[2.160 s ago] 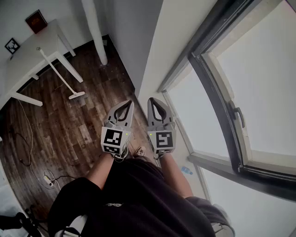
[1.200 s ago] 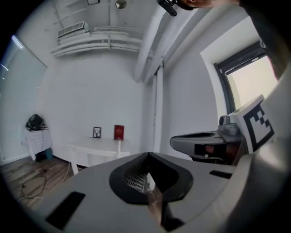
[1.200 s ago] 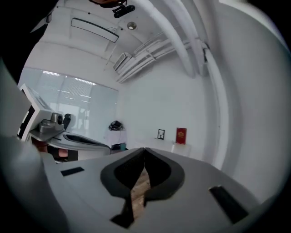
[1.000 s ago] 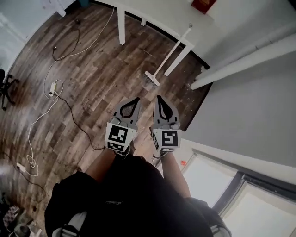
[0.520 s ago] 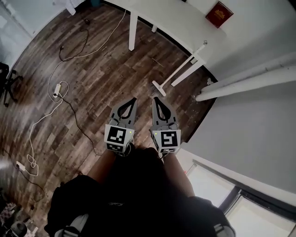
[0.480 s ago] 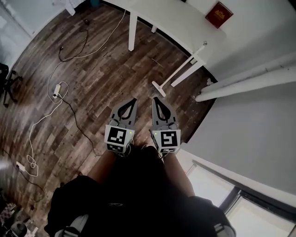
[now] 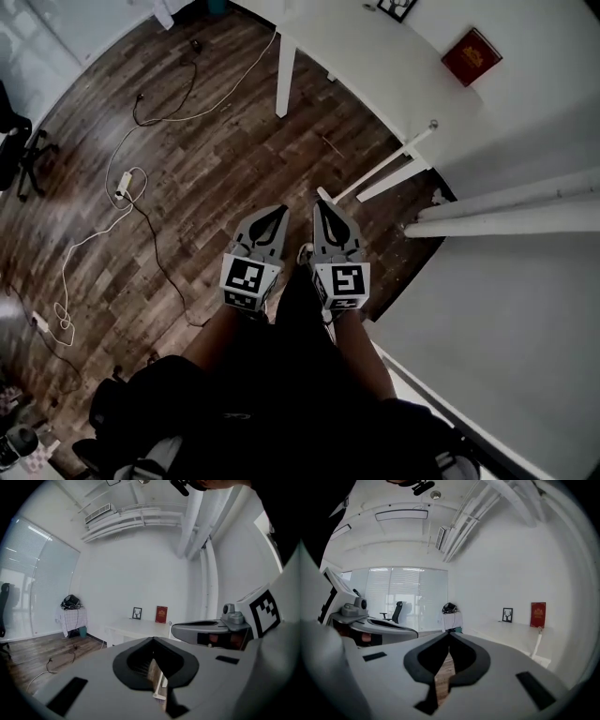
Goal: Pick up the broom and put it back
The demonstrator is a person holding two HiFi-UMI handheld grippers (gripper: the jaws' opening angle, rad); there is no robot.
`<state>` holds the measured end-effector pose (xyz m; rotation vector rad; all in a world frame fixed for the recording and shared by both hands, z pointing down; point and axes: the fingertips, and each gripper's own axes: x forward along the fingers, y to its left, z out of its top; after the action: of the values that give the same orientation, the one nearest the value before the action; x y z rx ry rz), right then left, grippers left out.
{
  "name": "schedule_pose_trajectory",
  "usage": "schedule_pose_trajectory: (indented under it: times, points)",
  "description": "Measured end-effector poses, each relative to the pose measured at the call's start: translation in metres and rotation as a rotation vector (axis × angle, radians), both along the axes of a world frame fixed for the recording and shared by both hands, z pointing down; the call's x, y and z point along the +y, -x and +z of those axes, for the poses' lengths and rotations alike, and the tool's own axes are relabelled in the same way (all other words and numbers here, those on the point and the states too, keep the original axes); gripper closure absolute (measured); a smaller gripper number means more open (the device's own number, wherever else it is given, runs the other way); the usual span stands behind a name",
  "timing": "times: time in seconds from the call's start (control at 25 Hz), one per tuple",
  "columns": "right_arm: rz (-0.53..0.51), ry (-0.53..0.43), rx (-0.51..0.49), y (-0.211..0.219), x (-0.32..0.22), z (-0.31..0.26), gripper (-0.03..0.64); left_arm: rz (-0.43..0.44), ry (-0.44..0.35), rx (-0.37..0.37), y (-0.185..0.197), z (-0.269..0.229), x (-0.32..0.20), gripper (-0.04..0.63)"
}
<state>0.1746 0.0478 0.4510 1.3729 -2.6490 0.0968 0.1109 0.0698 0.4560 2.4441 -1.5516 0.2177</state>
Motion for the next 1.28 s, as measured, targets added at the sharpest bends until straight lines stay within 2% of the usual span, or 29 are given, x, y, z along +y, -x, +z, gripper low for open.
schedule_pose_trajectory:
  times: [0.16, 0.28, 0.52, 0.76, 0.8, 0.84, 0.88, 1.28]
  points:
    - [-0.026, 0.002, -0.006, -0.023, -0.064, -0.008, 0.595, -0.015, 0.035, -0.027, -0.027, 0.008, -0.064, 0.595]
    - [-0.007, 0.038, 0.005, -0.053, -0.105, 0.003, 0.595, 0.001, 0.06, -0.009, -0.053, 0.014, -0.107, 0.595]
    - [0.147, 0.216, -0.002, -0.139, -0.164, 0.085, 0.594, 0.025, 0.143, -0.018, -0.108, 0.055, -0.175, 0.595]
    - [0.336, 0.313, -0.02, -0.216, -0.214, 0.165, 0.591, 0.058, 0.231, -0.063, -0.144, 0.113, -0.217, 0.595]
    - [0.361, 0.337, -0.026, -0.225, -0.22, 0.18, 0.573, 0.056, 0.246, -0.072, -0.145, 0.121, -0.221, 0.595]
    - [0.381, 0.364, -0.033, -0.232, -0.225, 0.196, 0.473, 0.052, 0.262, -0.082, -0.147, 0.129, -0.226, 0.595]
    - [0.398, 0.39, -0.037, -0.239, -0.232, 0.211, 0.403, 0.048, 0.276, -0.09, -0.148, 0.136, -0.23, 0.595]
    - [0.497, 0.486, 0.005, -0.277, -0.287, 0.302, 0.388, 0.011, 0.367, -0.111, -0.14, 0.173, -0.24, 0.595]
